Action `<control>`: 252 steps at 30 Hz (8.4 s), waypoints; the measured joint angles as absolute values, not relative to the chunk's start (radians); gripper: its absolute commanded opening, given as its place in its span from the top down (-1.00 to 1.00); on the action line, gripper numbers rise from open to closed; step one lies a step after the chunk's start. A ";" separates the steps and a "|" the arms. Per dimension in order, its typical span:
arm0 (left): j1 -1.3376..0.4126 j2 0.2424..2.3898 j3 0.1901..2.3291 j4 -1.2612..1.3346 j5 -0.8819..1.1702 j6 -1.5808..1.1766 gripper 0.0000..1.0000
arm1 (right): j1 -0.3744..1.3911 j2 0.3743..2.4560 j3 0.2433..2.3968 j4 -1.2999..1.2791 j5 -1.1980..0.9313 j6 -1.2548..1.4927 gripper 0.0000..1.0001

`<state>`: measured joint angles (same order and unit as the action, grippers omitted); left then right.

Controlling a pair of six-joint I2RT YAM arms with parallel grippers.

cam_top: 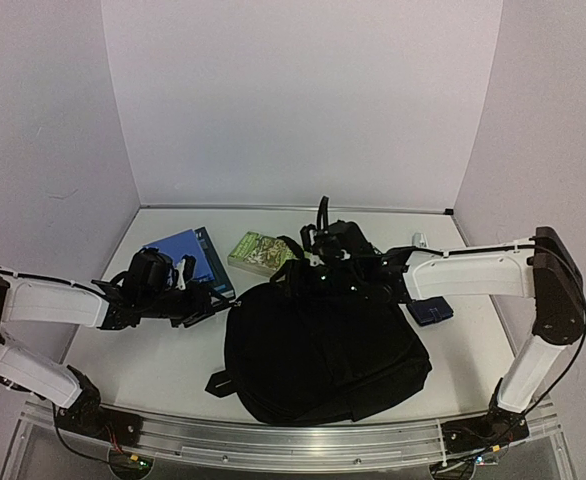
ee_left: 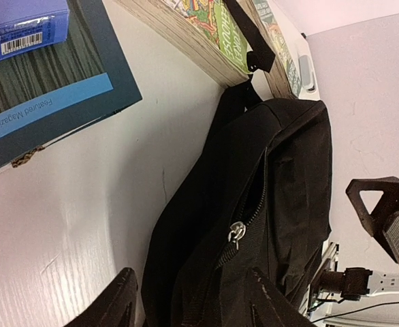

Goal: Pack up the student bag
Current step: Unzip the student bag at the center of the board.

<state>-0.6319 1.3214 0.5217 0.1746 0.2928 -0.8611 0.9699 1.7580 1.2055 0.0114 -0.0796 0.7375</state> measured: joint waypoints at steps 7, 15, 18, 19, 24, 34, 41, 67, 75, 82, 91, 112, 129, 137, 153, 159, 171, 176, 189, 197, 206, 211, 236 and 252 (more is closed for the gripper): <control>-0.628 1.389 0.522 0.250 0.342 -0.868 0.32 | 0.970 1.787 1.240 0.010 -0.107 0.733 -0.28; -0.628 1.408 0.522 0.293 0.355 -0.873 0.56 | 0.970 1.822 1.251 0.008 -0.121 0.731 -0.28; -0.628 1.408 0.522 0.299 0.355 -0.878 0.85 | 0.970 1.836 1.257 0.006 -0.116 0.716 -0.32; -0.628 1.409 0.522 0.299 0.356 -0.880 0.94 | 0.970 1.842 1.261 0.003 -0.113 0.706 -0.34; -0.628 1.409 0.522 0.298 0.356 -0.883 1.00 | 0.971 1.872 1.320 -0.060 -0.069 0.583 -0.33; -0.628 1.409 0.522 0.295 0.356 -0.883 1.00 | 0.947 2.002 1.495 -0.174 0.002 0.215 -0.16; -0.628 1.408 0.522 0.287 0.356 -0.883 1.00 | 0.885 2.072 1.562 -0.215 -0.052 0.041 0.02; -0.628 1.413 0.537 0.278 0.367 -0.887 1.00 | 0.860 2.201 1.752 -0.312 -0.277 -0.090 -0.23; -0.628 1.413 0.537 0.278 0.367 -0.887 1.00 | 0.860 2.216 1.755 -0.315 -0.309 -0.090 -0.19; -0.628 1.413 0.537 0.275 0.367 -0.887 1.00 | 0.861 2.243 1.756 -0.309 -0.243 -0.099 0.58; -0.628 1.404 0.537 0.263 0.362 -0.886 0.99 | 0.877 2.229 1.665 -0.177 -0.111 -0.048 1.00; -0.628 1.340 0.536 0.218 0.336 -0.873 1.00 | 0.806 2.139 1.553 -0.129 0.226 0.404 1.00; -0.628 1.340 0.519 0.220 0.346 -0.888 1.00 | 0.742 1.939 1.504 -0.118 -0.074 0.297 -0.49; -0.628 1.370 0.519 0.229 0.353 -0.888 1.00 | 0.764 1.931 1.515 -0.123 -0.264 0.211 -0.66; -0.628 1.378 0.523 0.228 0.368 -0.888 1.00 | 0.786 2.134 1.648 -0.181 -0.218 0.131 -0.63; -0.628 1.378 0.523 0.227 0.369 -0.888 1.00 | 0.786 2.170 1.678 -0.181 -0.225 0.115 -0.34; -0.628 1.378 0.524 0.226 0.375 -0.887 1.00 | 0.789 2.196 1.691 -0.206 -0.222 0.144 1.00; -0.633 1.378 0.524 0.212 0.383 -0.886 1.00 | 0.798 2.198 1.693 -0.202 -0.170 0.218 1.00; -0.672 1.274 0.523 0.113 0.392 -0.887 1.00 | 0.803 2.203 1.695 -0.165 -0.008 0.435 1.00; -0.710 1.259 0.523 0.048 0.426 -0.887 1.00 | 0.801 2.208 1.701 -0.141 0.041 0.510 1.00; -0.834 1.312 0.550 0.021 0.435 -0.884 1.00 | 0.801 2.231 1.730 -0.132 0.082 0.547 1.00; -0.912 1.343 0.584 -0.013 0.434 -0.883 1.00 | 0.798 2.247 1.766 -0.128 0.106 0.555 1.00; -1.027 1.530 0.797 -0.067 0.408 -0.857 0.66 | 0.792 2.267 1.763 -0.085 0.078 0.572 0.42; -1.058 1.295 0.789 -0.290 0.312 -0.868 -0.47 | 0.788 1.814 1.425 -0.044 -0.062 0.563 -0.15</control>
<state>-1.0583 1.2948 0.7891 -0.2899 0.3123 -0.8677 0.7879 1.8138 1.4246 -0.0437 -0.0616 0.5628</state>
